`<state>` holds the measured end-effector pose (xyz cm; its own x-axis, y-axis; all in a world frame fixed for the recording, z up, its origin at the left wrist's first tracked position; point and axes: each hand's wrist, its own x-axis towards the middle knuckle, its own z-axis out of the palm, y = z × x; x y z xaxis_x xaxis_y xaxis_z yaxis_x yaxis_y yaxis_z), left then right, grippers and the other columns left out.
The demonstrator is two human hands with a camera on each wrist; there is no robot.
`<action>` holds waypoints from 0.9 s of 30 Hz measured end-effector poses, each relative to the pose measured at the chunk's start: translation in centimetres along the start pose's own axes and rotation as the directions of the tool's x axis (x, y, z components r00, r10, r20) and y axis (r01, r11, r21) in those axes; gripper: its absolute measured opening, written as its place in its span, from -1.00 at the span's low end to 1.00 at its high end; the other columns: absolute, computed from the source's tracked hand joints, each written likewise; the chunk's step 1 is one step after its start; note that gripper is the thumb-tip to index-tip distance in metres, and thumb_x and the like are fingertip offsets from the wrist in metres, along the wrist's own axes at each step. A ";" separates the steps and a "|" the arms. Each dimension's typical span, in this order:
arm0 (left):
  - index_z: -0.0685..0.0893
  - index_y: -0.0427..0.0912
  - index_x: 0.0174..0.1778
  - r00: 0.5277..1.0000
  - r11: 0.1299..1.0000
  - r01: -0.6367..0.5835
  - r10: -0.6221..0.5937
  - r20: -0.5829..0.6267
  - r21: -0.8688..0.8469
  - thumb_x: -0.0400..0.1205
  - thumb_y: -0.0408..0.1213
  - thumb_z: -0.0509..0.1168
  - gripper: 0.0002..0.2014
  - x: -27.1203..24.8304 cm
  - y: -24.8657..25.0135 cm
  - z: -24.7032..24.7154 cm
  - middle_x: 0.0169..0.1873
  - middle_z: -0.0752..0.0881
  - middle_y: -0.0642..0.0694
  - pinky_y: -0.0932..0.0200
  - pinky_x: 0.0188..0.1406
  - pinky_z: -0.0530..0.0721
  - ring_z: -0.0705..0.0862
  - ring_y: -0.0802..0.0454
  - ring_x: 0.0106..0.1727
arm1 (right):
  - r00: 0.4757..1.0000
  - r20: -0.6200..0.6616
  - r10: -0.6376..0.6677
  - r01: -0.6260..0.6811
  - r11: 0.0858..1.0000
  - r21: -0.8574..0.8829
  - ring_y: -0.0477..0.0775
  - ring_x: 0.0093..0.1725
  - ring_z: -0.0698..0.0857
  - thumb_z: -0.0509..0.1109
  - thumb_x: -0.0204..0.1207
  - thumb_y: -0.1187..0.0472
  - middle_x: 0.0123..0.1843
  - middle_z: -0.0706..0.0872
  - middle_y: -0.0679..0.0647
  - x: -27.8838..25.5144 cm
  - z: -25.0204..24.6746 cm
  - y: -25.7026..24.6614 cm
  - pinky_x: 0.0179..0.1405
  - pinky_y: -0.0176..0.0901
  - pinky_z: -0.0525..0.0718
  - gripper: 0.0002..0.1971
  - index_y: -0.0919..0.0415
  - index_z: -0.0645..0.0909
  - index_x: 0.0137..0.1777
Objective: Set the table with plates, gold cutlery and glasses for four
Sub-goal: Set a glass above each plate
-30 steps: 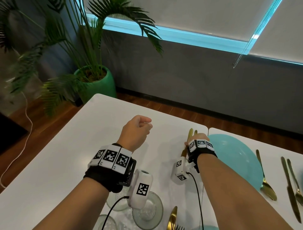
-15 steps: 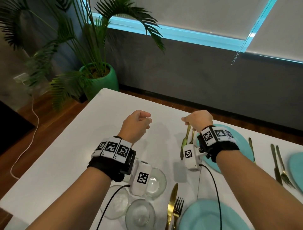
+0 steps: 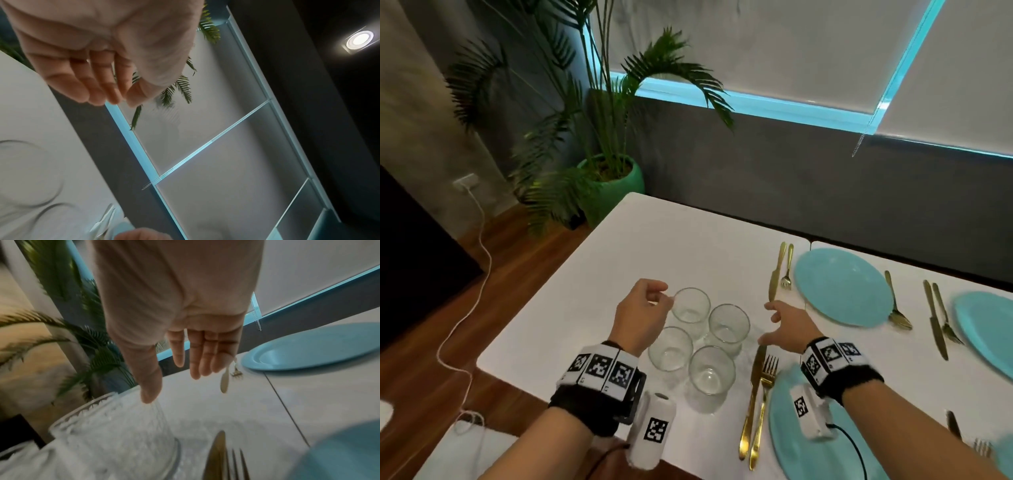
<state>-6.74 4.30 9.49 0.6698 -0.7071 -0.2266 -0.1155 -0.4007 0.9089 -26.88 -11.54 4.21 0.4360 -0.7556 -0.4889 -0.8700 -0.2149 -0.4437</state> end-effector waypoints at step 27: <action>0.43 -0.12 0.41 0.883 0.915 0.405 -0.389 -0.262 0.005 0.16 -0.15 0.67 -0.11 -7.7 -10.6 13.5 0.26 0.61 -0.16 0.29 0.08 0.49 0.56 -0.05 0.26 | 0.915 0.147 -0.377 0.354 0.922 0.157 0.16 0.40 0.54 0.71 0.15 0.18 0.45 0.55 0.12 6.1 4.9 1.4 0.19 -0.25 0.46 -0.05 0.11 0.32 0.54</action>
<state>-20.57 6.20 -3.14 0.8287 -0.3158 -0.4621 0.1615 -0.6555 0.7377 -24.31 -13.44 -3.13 0.7602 -0.5192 -0.3905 -0.6114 -0.3685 -0.7003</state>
